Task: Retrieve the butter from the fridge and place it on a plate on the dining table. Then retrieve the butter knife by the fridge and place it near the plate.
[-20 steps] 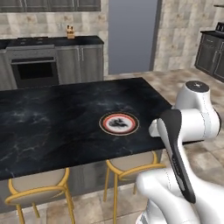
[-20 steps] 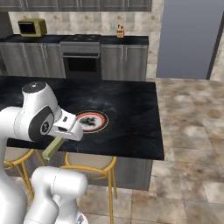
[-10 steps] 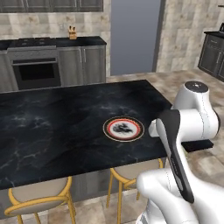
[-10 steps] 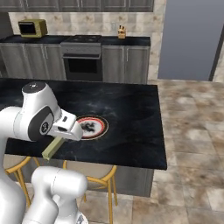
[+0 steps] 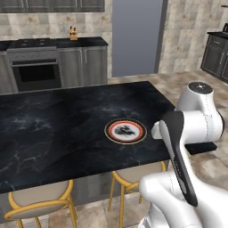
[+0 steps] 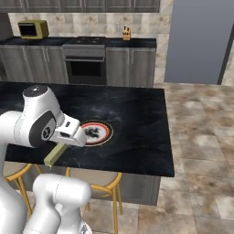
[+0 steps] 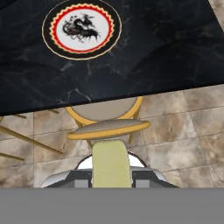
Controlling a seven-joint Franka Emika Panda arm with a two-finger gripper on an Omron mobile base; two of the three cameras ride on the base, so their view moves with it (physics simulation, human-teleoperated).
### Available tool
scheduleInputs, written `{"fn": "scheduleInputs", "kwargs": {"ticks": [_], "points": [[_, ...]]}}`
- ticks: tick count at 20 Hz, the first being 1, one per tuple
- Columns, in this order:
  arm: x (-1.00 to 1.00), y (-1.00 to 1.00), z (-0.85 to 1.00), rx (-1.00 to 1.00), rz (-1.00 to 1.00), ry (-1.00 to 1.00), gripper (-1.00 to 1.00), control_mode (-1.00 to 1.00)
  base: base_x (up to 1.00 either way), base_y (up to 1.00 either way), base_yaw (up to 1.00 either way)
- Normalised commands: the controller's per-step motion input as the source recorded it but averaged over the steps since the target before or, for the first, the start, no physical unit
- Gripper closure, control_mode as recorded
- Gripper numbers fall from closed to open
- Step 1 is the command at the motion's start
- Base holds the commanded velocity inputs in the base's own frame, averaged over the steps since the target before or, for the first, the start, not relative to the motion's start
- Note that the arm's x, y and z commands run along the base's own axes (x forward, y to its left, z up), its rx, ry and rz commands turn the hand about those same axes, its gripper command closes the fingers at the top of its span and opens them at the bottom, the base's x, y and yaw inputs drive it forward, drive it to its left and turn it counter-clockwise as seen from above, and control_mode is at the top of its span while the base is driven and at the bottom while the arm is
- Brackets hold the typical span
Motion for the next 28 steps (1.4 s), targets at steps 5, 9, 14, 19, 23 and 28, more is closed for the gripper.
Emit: {"fn": "scheduleInputs", "kwargs": {"ticks": [5, 9, 14, 19, 23, 28], "points": [[0.00, 0.00, 0.00, 0.00, 0.00, 0.00, 1.00, 1.00, 0.34, 0.17, -0.01], [0.04, 0.00, 0.00, 0.00, 0.00, 0.00, 1.00, -1.00, 0.00, 0.00, 0.00], [0.74, 0.19, 0.00, 0.00, 0.00, 0.02, 1.00, -1.00, 0.00, 0.00, 0.00], [0.96, 0.30, 0.00, 0.00, 0.00, 0.07, 1.00, -1.00, 0.00, 0.00, 0.00], [0.97, 0.22, -0.01, 0.00, 0.00, 0.04, 1.00, -1.00, 0.00, 0.00, 0.00], [0.98, 0.11, -0.19, 0.00, 0.00, 0.03, 1.00, -1.00, 0.00, 0.00, 0.00]]}}
